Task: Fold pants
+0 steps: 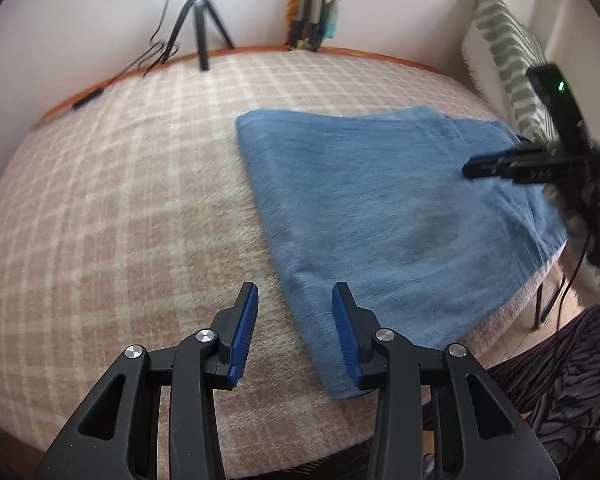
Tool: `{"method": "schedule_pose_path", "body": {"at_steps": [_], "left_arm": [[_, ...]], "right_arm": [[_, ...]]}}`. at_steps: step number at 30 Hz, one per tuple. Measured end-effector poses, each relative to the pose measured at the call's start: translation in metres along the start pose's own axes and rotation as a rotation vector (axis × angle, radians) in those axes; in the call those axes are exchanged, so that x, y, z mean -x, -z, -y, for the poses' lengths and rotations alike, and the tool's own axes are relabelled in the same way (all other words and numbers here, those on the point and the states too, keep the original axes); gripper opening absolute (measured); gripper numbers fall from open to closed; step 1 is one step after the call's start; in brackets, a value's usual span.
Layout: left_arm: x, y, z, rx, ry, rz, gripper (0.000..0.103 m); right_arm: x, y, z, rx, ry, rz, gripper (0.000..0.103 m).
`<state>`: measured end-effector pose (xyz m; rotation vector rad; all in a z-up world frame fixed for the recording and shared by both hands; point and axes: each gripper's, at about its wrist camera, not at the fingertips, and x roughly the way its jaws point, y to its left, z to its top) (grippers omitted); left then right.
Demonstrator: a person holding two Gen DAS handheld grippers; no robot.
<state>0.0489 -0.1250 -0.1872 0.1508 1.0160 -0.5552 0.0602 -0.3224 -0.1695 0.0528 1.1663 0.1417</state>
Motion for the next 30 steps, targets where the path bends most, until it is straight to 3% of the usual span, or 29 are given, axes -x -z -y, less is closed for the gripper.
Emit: {"method": "schedule_pose_path", "body": {"at_steps": [6, 8, 12, 14, 22, 30], "left_arm": [[-0.011, 0.003, -0.015, 0.124, 0.075, -0.022, 0.040], [-0.013, 0.004, -0.013, 0.134, 0.106, -0.022, 0.040], [-0.013, 0.006, -0.009, 0.142, 0.164, -0.013, 0.040], [-0.014, 0.007, -0.010, 0.167, 0.196, -0.007, 0.038], [-0.005, 0.013, -0.014, 0.218, 0.255, 0.042, 0.035], [0.001, 0.016, -0.012, 0.204, 0.256, 0.069, 0.035]], "right_arm": [[-0.017, -0.006, -0.009, 0.000, 0.014, -0.071, 0.033], [-0.012, -0.012, -0.013, -0.021, -0.027, -0.074, 0.034], [0.007, -0.035, -0.047, -0.015, -0.126, -0.036, 0.051], [0.008, -0.049, -0.068, 0.009, -0.161, -0.032, 0.055], [-0.036, -0.099, -0.151, 0.104, -0.179, -0.138, 0.055], [-0.078, -0.124, -0.181, 0.116, -0.108, -0.249, 0.054]]}}
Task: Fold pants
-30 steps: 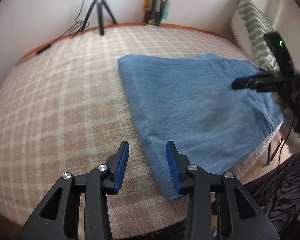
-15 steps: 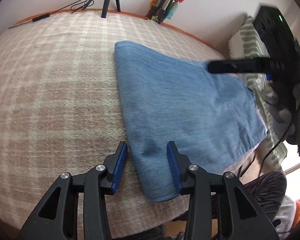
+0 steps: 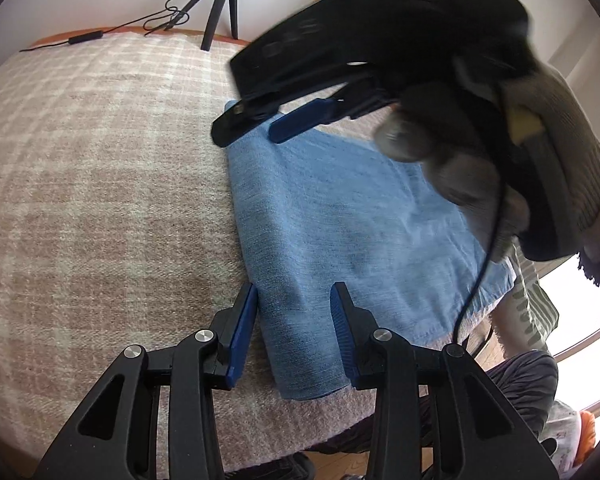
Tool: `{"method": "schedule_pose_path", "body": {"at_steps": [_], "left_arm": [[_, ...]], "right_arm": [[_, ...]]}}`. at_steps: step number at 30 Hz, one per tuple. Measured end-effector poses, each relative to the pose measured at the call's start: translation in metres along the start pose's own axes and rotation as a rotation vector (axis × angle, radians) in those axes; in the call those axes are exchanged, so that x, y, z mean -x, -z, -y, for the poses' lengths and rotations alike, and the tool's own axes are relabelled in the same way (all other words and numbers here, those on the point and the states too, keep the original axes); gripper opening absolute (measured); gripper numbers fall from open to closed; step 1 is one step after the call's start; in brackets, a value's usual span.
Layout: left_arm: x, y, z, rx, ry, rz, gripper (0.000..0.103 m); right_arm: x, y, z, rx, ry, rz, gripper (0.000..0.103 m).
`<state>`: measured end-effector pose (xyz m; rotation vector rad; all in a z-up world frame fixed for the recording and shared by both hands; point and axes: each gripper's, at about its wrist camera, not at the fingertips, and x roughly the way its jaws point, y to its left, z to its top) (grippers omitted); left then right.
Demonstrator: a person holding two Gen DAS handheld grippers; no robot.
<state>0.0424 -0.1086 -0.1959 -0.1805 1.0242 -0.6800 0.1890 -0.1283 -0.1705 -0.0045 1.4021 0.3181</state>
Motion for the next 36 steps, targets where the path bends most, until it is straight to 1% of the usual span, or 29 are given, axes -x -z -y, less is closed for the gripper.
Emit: {"method": "schedule_pose_path", "body": {"at_steps": [3, 8, 13, 16, 18, 19, 21, 22, 23, 24, 29, 32, 33, 35, 36], "left_arm": [[-0.002, 0.000, 0.001, -0.013, -0.005, 0.002, 0.035], [-0.005, 0.002, -0.001, -0.016, 0.002, -0.008, 0.035], [-0.005, 0.003, -0.008, -0.005, 0.005, -0.012, 0.035], [-0.003, 0.003, -0.010, 0.002, 0.010, -0.013, 0.035], [-0.002, 0.002, -0.011, 0.010, 0.010, -0.014, 0.035], [-0.001, 0.001, -0.012, 0.018, 0.009, -0.015, 0.039], [0.000, 0.000, -0.015, 0.038, 0.012, -0.019, 0.044], [0.000, -0.001, -0.016, 0.048, 0.010, -0.018, 0.047], [0.001, -0.001, -0.018, 0.057, 0.009, -0.017, 0.049], [0.001, -0.003, -0.018, 0.065, 0.010, -0.016, 0.050], [-0.002, -0.008, -0.019, 0.077, 0.018, -0.029, 0.050], [-0.007, -0.008, -0.023, 0.097, 0.046, -0.050, 0.050], [-0.007, -0.008, -0.023, 0.101, 0.044, -0.040, 0.049], [-0.006, -0.010, -0.023, 0.113, 0.052, -0.029, 0.044], [-0.006, -0.010, -0.022, 0.119, 0.055, -0.021, 0.038]], "right_arm": [[-0.010, -0.008, -0.003, -0.012, 0.038, -0.042, 0.054], [-0.022, -0.015, -0.016, 0.029, 0.129, -0.095, 0.055], [-0.032, -0.018, -0.031, 0.058, 0.166, -0.126, 0.055], [-0.043, -0.019, -0.042, 0.079, 0.207, -0.147, 0.051], [-0.046, -0.019, -0.047, 0.098, 0.234, -0.148, 0.046], [-0.047, -0.019, -0.049, 0.104, 0.240, -0.147, 0.044], [-0.050, -0.024, -0.052, 0.118, 0.266, -0.127, 0.019], [-0.048, -0.024, -0.050, 0.119, 0.264, -0.119, 0.017], [-0.046, -0.024, -0.047, 0.105, 0.241, -0.110, 0.010], [-0.042, -0.023, -0.042, 0.081, 0.208, -0.098, 0.007], [-0.015, -0.016, -0.020, -0.009, 0.075, -0.011, 0.004], [0.000, -0.011, -0.005, -0.028, 0.034, 0.020, 0.003], [0.004, -0.009, -0.003, -0.031, 0.029, 0.031, 0.003], [0.010, -0.006, 0.000, -0.037, 0.018, 0.043, 0.003], [0.012, -0.005, 0.007, -0.038, 0.013, 0.047, 0.003]]}}
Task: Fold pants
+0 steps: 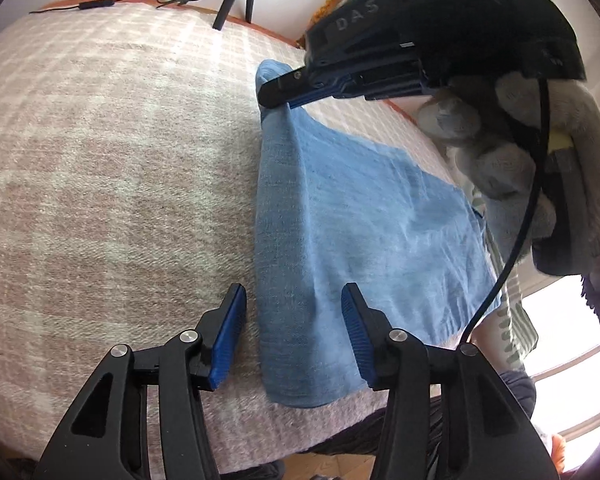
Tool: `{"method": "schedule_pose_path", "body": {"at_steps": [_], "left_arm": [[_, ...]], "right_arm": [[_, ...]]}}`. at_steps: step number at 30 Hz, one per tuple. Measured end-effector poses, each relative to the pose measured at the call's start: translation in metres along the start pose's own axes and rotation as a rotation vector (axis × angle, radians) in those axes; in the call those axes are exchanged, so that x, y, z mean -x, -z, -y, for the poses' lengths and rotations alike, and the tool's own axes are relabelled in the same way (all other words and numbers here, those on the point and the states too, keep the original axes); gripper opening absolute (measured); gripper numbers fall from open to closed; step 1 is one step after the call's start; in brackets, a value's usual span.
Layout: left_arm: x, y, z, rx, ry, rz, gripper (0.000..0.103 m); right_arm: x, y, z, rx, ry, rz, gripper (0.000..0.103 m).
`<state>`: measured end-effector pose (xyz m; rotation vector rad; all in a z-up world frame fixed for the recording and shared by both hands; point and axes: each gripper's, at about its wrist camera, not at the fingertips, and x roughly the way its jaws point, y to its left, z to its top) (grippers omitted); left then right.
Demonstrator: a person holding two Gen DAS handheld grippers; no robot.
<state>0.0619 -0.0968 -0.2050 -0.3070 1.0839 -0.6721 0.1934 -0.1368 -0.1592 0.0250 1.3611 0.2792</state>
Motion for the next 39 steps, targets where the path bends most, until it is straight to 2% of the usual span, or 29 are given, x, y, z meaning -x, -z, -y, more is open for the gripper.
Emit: {"method": "schedule_pose_path", "body": {"at_steps": [1, 5, 7, 8, 9, 10, 17, 19, 20, 22, 24, 25, 30, 32, 35, 39], "left_arm": [[0.000, -0.001, 0.001, -0.002, 0.001, 0.003, 0.027], [0.007, -0.001, 0.016, -0.061, -0.028, 0.062, 0.018], [0.011, 0.001, 0.022, -0.083, -0.032, 0.078, 0.018], [0.012, 0.001, 0.025, -0.090, -0.034, 0.085, 0.018], [0.012, 0.003, 0.028, -0.106, -0.014, 0.092, 0.018], [0.013, 0.003, 0.030, -0.108, -0.012, 0.097, 0.018], [0.012, 0.000, 0.045, -0.136, -0.006, 0.115, 0.018], [0.011, 0.000, 0.047, -0.141, -0.011, 0.114, 0.018], [0.009, 0.000, 0.050, -0.145, -0.017, 0.112, 0.018], [0.009, 0.000, 0.050, -0.149, -0.033, 0.098, 0.018], [0.008, 0.001, 0.046, -0.129, -0.044, 0.088, 0.029], [0.006, 0.001, 0.043, -0.118, -0.043, 0.080, 0.038], [-0.007, 0.003, 0.037, -0.077, -0.019, 0.011, 0.039], [-0.008, 0.005, 0.043, -0.090, -0.007, 0.002, 0.035], [0.000, 0.004, 0.054, -0.126, 0.002, 0.045, 0.022], [0.011, -0.006, 0.077, -0.184, 0.038, 0.093, 0.020]], "right_arm": [[0.002, 0.000, 0.003, -0.002, -0.006, 0.004, 0.003], [0.008, 0.000, 0.007, 0.005, -0.006, 0.013, 0.005], [0.010, 0.001, 0.006, 0.000, -0.012, 0.001, 0.015], [0.010, -0.001, 0.006, -0.004, -0.009, -0.012, 0.038], [0.009, -0.002, 0.005, -0.008, -0.006, -0.026, 0.052], [0.008, -0.001, 0.003, -0.006, 0.001, -0.032, 0.053], [-0.018, -0.005, -0.011, 0.007, 0.053, -0.126, 0.052], [-0.030, -0.005, -0.016, 0.024, 0.080, -0.153, 0.037], [-0.034, -0.004, -0.018, 0.033, 0.098, -0.157, 0.025], [-0.035, -0.002, -0.016, 0.028, 0.095, -0.145, 0.016], [-0.030, -0.002, -0.014, 0.026, 0.084, -0.124, 0.008], [-0.027, -0.001, -0.011, 0.019, 0.072, -0.110, 0.007], [-0.005, 0.005, 0.002, -0.008, 0.026, -0.054, 0.005], [0.003, 0.010, 0.007, -0.009, 0.018, -0.031, 0.005], [0.020, 0.017, 0.014, -0.017, -0.001, 0.007, 0.004], [0.047, 0.021, 0.034, -0.058, -0.041, 0.086, 0.003]]}}
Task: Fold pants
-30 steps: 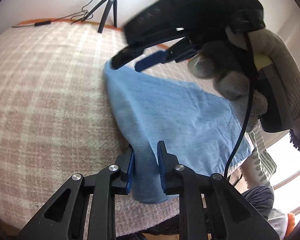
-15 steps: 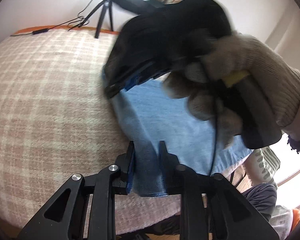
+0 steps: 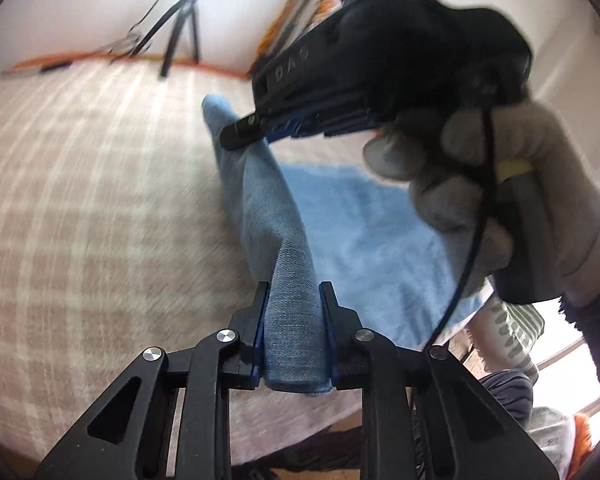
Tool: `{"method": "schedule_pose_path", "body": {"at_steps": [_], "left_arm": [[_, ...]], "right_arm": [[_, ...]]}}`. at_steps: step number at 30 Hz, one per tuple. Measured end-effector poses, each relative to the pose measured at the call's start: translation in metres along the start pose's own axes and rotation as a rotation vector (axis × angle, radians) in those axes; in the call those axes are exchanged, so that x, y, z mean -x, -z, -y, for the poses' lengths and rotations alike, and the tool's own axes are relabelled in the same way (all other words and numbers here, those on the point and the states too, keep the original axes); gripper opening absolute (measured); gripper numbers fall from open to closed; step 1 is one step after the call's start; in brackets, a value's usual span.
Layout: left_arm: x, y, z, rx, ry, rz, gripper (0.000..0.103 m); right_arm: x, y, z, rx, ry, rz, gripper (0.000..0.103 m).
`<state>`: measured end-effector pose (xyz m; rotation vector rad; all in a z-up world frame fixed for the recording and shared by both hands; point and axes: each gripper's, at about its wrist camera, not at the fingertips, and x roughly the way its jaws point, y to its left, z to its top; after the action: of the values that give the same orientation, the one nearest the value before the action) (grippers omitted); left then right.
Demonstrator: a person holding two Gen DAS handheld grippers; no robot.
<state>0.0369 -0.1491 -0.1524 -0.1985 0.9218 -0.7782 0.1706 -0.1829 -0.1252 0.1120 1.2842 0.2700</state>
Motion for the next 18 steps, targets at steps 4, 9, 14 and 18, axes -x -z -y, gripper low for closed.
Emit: {"method": "schedule_pose_path", "body": {"at_steps": [4, 9, 14, 18], "left_arm": [[-0.001, -0.017, 0.034, -0.088, 0.044, 0.024, 0.018], [-0.009, -0.036, 0.076, -0.172, 0.118, 0.042, 0.017], [-0.029, -0.047, 0.121, -0.242, 0.193, 0.024, 0.016], [-0.051, -0.054, 0.156, -0.286, 0.253, -0.012, 0.016]], "right_arm": [[0.038, 0.012, 0.027, -0.045, -0.021, 0.080, 0.003], [0.088, 0.031, 0.066, -0.105, -0.027, 0.183, 0.002], [0.132, 0.057, 0.111, -0.166, -0.022, 0.278, 0.002], [0.163, 0.083, 0.153, -0.234, -0.018, 0.341, 0.002]]}}
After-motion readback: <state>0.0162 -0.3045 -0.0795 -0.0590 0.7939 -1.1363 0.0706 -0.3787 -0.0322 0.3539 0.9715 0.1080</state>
